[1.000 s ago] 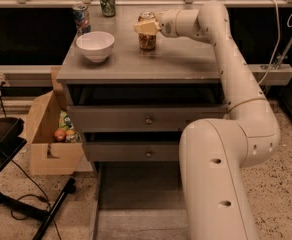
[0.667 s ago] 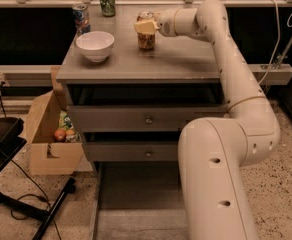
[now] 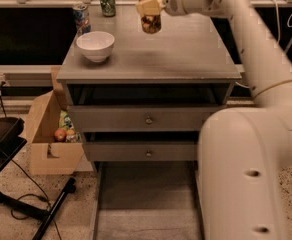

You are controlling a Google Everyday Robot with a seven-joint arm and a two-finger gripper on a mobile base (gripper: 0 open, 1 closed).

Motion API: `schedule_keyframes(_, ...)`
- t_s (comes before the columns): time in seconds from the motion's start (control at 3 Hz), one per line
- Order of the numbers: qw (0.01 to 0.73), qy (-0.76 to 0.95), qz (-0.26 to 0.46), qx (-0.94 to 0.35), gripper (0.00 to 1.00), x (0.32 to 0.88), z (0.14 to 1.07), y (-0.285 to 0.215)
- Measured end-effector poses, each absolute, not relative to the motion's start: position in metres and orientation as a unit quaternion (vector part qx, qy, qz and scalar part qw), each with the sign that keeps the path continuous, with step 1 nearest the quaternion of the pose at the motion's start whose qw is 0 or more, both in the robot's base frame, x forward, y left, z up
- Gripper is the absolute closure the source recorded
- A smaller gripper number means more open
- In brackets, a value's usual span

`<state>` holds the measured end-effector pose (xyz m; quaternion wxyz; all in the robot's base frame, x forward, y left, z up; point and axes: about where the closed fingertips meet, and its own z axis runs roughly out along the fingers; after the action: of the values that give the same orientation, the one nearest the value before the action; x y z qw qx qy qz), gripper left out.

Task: Place orange can into bottom drawer

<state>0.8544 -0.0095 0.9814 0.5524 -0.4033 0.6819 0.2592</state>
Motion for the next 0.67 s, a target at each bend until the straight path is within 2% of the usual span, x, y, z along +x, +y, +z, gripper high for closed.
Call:
schedule_keyframes(0.33,0.599,0.673,0.230,-0.368,1.00,0.814,1.055,-0.056)
schedule_keyframes(0.67,0.668,0.641,0.190,-0.327,1.00,0.746,1.147,-0.101)
